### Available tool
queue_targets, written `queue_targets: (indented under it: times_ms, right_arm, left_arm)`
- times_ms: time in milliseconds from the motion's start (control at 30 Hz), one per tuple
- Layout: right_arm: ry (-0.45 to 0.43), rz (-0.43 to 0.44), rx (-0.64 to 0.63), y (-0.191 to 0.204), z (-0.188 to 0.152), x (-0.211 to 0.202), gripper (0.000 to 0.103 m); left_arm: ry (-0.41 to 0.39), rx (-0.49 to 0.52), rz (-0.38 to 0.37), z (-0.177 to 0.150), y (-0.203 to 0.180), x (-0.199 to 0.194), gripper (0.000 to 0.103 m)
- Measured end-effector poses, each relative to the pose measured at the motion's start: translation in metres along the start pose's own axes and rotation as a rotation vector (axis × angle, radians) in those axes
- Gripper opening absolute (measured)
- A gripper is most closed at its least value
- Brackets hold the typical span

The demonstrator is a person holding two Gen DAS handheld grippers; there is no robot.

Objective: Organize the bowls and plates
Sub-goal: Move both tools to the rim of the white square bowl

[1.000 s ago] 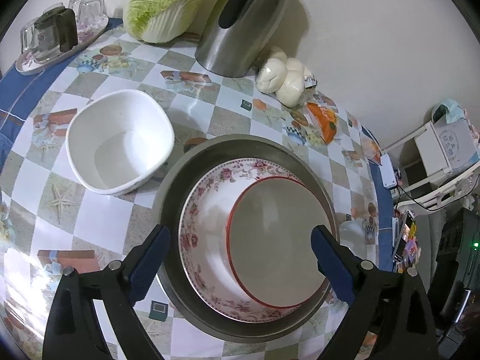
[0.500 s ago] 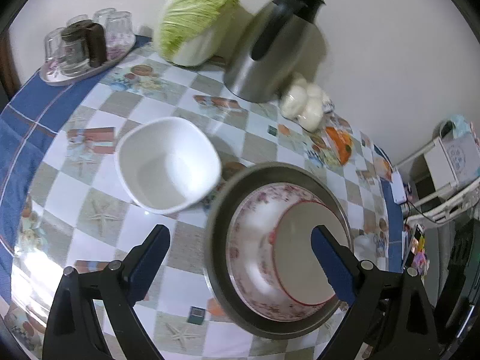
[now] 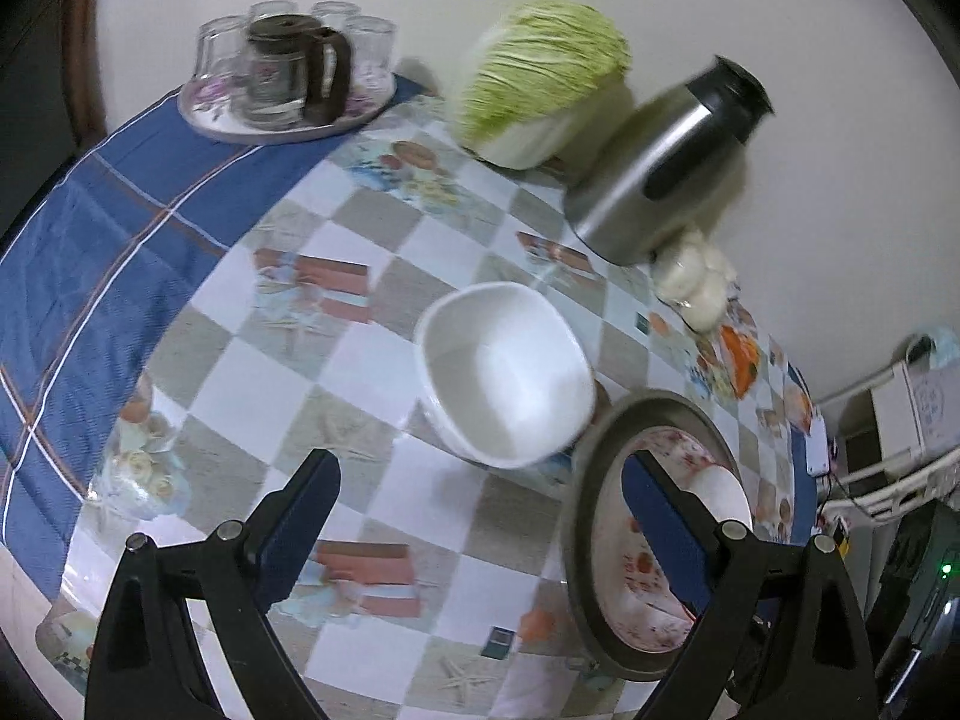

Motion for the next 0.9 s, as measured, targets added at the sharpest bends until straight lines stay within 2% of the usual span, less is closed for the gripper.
queue_targets:
  times_ms: [300, 533, 633, 900]
  right_arm:
    - [0.008, 0.016, -0.035, 0.035, -0.002, 0.014, 0.095]
    - [0.035, 0.043, -0.016, 0.037, -0.001, 0.022, 0.095]
    - [0.043, 0.022, -0.023, 0.037, 0.003, 0.024, 0.095]
    - [0.089, 0.037, 0.005, 0.047, 0.028, 0.031, 0.095]
  left_arm:
    - [-0.006, -0.052, 0.003, 0.012, 0.033, -0.002, 0.095]
    - [0.006, -0.082, -0.027, 0.021, 0.041, 0.008, 0.095]
    - [0.001, -0.094, -0.036, 0.027, 0.043, 0.012, 0.095]
    - [0.014, -0.134, -0.063, 0.035, 0.053, 0.025, 0.095]
Point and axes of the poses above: each gripper's, at about its wrist camera, not at the fingertips, and x roughly the way its jaws point, y to its left, z to its top, the point moved 8 cm from there along x, roughly the way its jaws point, and after that the axes turned 5 degrees about -z, right-handed, at the moved point
